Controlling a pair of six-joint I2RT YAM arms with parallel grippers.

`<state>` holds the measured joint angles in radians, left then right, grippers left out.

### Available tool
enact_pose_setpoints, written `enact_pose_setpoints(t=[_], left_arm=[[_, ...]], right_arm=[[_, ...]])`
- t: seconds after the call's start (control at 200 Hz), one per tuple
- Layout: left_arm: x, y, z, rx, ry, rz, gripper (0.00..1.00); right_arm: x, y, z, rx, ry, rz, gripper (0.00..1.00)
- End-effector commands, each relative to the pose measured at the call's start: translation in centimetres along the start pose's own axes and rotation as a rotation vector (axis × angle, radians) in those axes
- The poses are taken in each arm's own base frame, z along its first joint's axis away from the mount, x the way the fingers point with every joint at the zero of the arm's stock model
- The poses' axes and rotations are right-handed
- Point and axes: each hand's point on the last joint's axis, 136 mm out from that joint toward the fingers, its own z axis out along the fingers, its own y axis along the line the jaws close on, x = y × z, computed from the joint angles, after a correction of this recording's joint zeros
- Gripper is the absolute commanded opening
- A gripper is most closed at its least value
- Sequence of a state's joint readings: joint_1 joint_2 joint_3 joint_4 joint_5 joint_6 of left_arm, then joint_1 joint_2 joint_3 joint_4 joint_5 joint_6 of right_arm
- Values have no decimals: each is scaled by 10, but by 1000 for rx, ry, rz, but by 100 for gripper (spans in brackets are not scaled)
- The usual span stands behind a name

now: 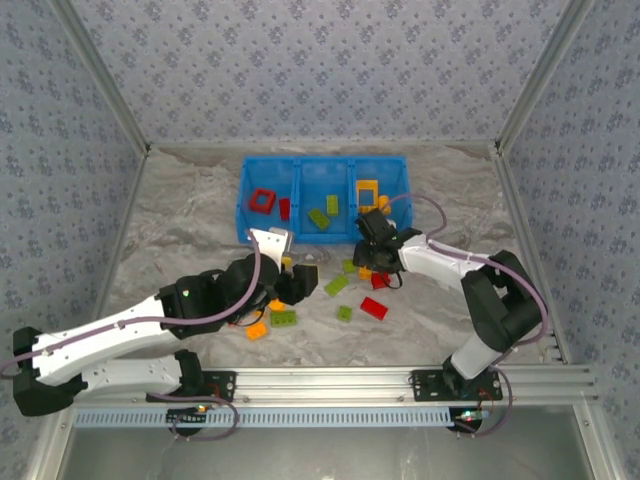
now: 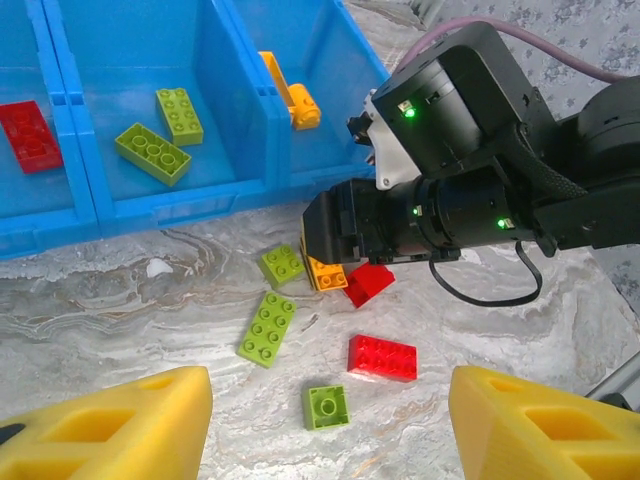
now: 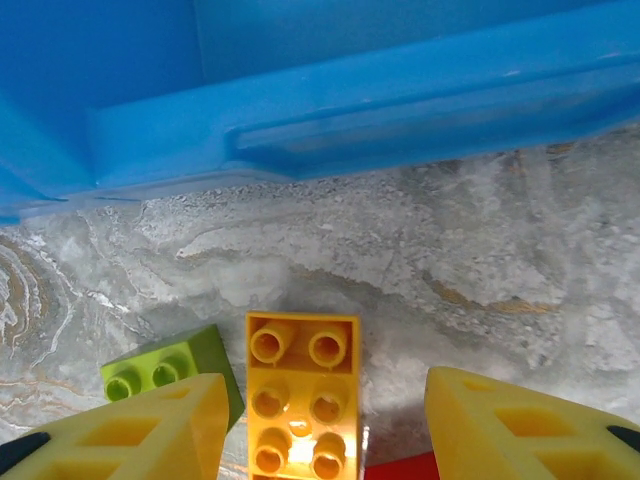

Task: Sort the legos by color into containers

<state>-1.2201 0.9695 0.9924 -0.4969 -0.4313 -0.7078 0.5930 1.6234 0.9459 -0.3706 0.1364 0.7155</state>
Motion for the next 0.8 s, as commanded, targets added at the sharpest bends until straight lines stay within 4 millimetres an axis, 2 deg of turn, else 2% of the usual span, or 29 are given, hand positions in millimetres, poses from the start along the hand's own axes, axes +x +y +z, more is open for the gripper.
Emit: enact_pose_setpoints(t=[0.0,0.155,0.46,0.65,0.735,0.794], left_arm=[[-6,-6,-1,5,-13,3,64],[-3,-6,2,2,-3,6,65],[-3,-6,2,0,-6,6,65],[-2,-7,4,-2,1,8,64],[-1,-7,5,-2,4,9,64],[-2,-7,5,-3,4,9,64]], right_arm=[[-7,6,3,-8,-2,7,57],[-4,8,9,-12,12,4,57],[9,-1,24,45,45,-1,53],[7,-6,24,58,16,7,35],[1,-6,15,55,-17,10,26],[-6,-5,3,53,-52,6,24]])
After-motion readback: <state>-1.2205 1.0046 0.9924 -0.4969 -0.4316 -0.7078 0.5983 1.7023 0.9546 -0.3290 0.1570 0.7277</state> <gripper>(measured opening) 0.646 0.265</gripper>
